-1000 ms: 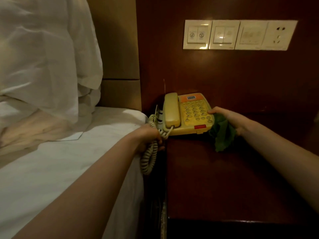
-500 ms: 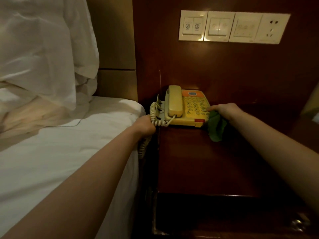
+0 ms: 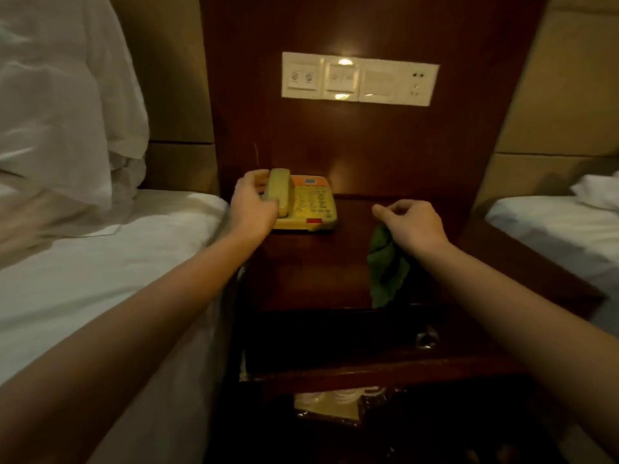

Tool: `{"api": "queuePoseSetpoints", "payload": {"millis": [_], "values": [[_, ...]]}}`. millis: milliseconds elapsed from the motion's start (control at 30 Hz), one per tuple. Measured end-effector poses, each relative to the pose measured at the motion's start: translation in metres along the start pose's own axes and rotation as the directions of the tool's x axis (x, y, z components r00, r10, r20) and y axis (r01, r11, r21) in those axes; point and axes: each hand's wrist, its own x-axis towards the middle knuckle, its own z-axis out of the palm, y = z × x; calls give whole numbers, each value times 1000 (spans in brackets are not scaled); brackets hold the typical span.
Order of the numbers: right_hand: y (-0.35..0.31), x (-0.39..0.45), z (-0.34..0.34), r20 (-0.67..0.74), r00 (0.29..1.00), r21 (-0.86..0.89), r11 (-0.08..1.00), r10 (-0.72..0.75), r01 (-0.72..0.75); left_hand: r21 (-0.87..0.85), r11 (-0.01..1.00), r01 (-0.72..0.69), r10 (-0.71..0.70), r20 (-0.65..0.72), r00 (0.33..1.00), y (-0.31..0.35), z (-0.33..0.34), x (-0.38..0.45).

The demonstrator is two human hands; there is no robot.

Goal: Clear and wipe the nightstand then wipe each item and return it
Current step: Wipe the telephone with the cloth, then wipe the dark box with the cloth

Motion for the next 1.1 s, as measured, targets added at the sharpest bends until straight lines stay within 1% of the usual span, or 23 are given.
{"api": "queuePoseSetpoints", "payload": {"millis": [33,100,133,167,200,267,367,467,567,600,667,733,767,800,867,900,967,1000,1033,1100], "values": [[4,-12,-15,25,1000,3,1000,-4,4,-54,998,-45,46,31,998,15,7,-10],[14,-37,-45,77,997,11,1000,1,-2,-166,984,-69,97,169,981,45,23,-37],[20,-51,-61,90,996,25,1000,14,-17,-205,976,-78,132,262,956,58,32,-53],[27,-64,-77,92,995,46,998,37,-41,-213,972,-98,172,361,917,70,42,-69],[36,-78,-93,83,994,69,995,64,-70,-197,972,-129,208,462,862,81,51,-87],[56,-107,-123,43,990,89,986,137,-140,-167,968,-188,251,636,729,100,73,-125],[94,-155,-162,-17,965,83,962,263,-261,-137,971,-195,222,816,533,113,116,-190],[151,-214,-191,-85,929,123,929,360,-349,-124,969,-216,194,918,345,108,164,-266],[211,-275,-210,-171,874,131,890,455,-437,-138,961,-238,178,972,156,96,202,-340],[231,-295,-215,-181,844,143,862,506,-486,-145,957,-249,176,979,104,90,212,-366],[271,-333,-224,-194,767,164,791,611,-589,-149,951,-271,161,987,23,76,230,-414],[311,-372,-225,-205,668,222,699,715,-680,-146,953,-267,134,989,-60,61,244,-458],[331,-391,-222,-212,610,256,646,764,-719,-122,962,-244,100,990,-102,53,250,-478],[350,-410,-216,-216,550,288,591,807,-753,-79,972,-219,50,990,-133,44,255,-496],[387,-444,-200,-193,450,360,490,872,-794,52,984,-171,-80,984,-162,25,266,-527],[404,-458,-190,-170,406,386,440,898,-810,134,981,-142,-158,973,-168,14,271,-540],[439,-480,-170,-131,334,401,358,933,-843,296,954,-44,-299,942,-154,-7,275,-563],[454,-488,-160,-126,314,388,338,941,-857,364,931,12,-359,923,-141,-17,276,-574],[468,-493,-151,-126,312,352,336,942,-873,420,905,70,-410,903,-126,-26,276,-583],[497,-498,-136,-123,333,243,354,935,-903,510,827,236,-498,860,-113,-45,277,-597]]}}
